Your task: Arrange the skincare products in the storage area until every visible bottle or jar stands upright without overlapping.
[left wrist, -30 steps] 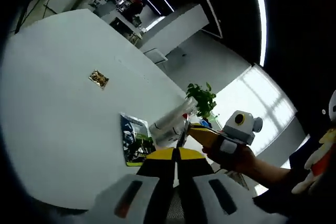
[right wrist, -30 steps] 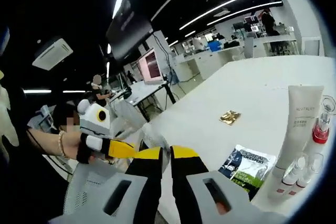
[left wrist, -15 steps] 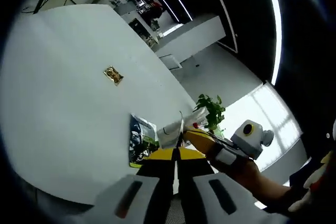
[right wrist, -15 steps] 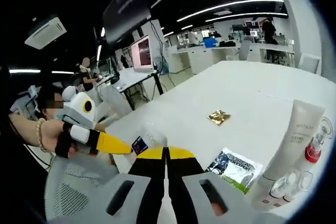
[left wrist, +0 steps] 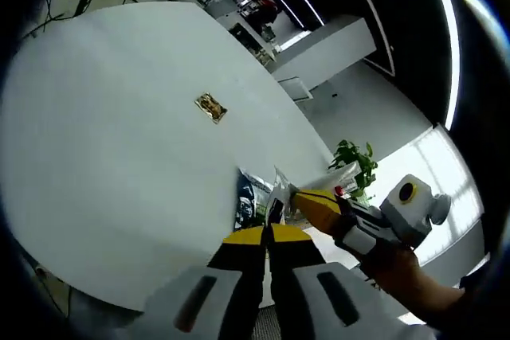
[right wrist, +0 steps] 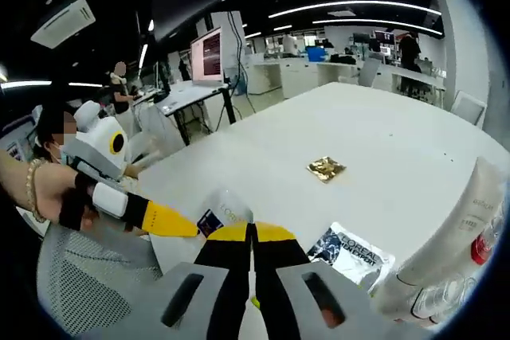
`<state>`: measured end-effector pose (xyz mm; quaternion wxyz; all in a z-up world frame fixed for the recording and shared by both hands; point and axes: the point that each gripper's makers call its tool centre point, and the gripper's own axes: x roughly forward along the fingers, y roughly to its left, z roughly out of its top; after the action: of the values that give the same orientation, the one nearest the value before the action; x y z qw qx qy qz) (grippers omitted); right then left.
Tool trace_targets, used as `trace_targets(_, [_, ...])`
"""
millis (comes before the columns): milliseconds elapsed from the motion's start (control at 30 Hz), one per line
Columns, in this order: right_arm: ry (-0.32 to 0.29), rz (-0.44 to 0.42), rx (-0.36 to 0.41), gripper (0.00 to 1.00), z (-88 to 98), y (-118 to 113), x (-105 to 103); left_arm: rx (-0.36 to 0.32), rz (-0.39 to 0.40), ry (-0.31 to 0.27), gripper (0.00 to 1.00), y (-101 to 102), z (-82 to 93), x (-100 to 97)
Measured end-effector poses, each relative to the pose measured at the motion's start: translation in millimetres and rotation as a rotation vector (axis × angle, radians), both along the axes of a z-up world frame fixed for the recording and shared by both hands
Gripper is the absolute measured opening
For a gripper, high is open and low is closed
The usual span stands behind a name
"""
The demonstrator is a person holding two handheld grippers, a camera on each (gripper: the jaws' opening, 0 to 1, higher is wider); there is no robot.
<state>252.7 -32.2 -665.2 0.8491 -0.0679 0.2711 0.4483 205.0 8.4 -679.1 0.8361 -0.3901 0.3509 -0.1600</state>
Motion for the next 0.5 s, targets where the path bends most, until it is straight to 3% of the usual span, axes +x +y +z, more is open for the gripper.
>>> trace_targets(200, [0.032,-0.015,-0.05,0.01,-24.9,1,1,0.098,-0.04,0.039,0.02,6,-25.1,4.7])
trace_targets(500, [0.045,0.007,-0.131,0.01,-59.1,6,7,0.154,-0.055,0.086,0.02,11,-53.2,8.6])
